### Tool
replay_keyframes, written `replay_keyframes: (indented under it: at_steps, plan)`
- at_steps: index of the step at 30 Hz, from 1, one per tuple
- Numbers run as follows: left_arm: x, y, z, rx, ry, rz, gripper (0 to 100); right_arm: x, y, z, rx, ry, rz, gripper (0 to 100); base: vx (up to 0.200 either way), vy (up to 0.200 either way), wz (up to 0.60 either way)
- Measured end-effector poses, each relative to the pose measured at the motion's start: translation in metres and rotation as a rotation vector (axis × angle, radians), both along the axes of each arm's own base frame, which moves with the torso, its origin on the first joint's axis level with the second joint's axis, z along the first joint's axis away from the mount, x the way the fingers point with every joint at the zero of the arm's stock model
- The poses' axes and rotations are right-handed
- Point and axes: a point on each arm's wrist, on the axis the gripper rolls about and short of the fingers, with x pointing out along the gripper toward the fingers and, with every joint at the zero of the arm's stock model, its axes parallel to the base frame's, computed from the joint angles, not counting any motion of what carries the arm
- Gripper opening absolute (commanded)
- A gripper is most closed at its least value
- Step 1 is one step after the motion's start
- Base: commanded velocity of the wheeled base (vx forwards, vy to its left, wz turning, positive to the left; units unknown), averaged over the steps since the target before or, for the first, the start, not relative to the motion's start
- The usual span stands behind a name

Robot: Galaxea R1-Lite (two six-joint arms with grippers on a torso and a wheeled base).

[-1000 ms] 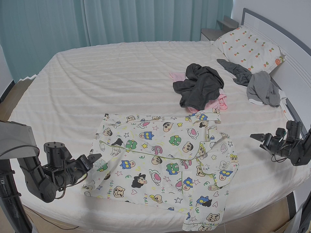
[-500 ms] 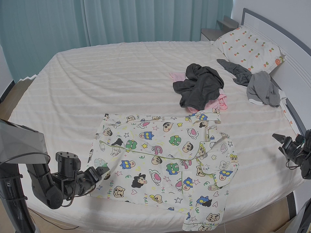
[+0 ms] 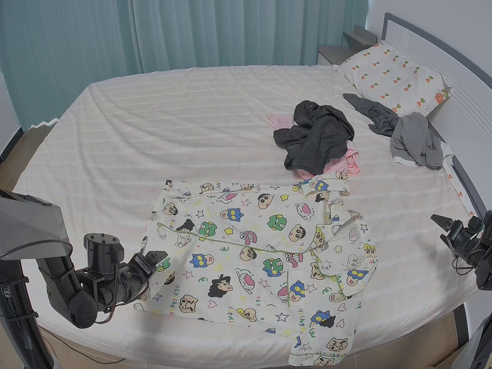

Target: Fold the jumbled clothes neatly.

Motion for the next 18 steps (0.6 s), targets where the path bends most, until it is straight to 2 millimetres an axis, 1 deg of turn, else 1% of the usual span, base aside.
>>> replay_keyframes:
  at_steps: [6,14,18]
  plan:
    - [0.005,-0.002,-0.004,-0.043,0.014,0.035,100,-0.003,0.002,-0.001,-0.001,-0.007,0.007,100,0.0,0.0,0.0]
    - [0.003,-0.001,-0.012,-0.039,0.05,0.047,100,0.0,0.0,-0.001,0.025,-0.028,-0.001,100,0.0,0.0,0.0]
    - [0.006,-0.002,-0.011,-0.066,0.045,0.067,100,0.001,0.0,-0.002,0.018,-0.043,0.0,100,0.0,0.0,0.0]
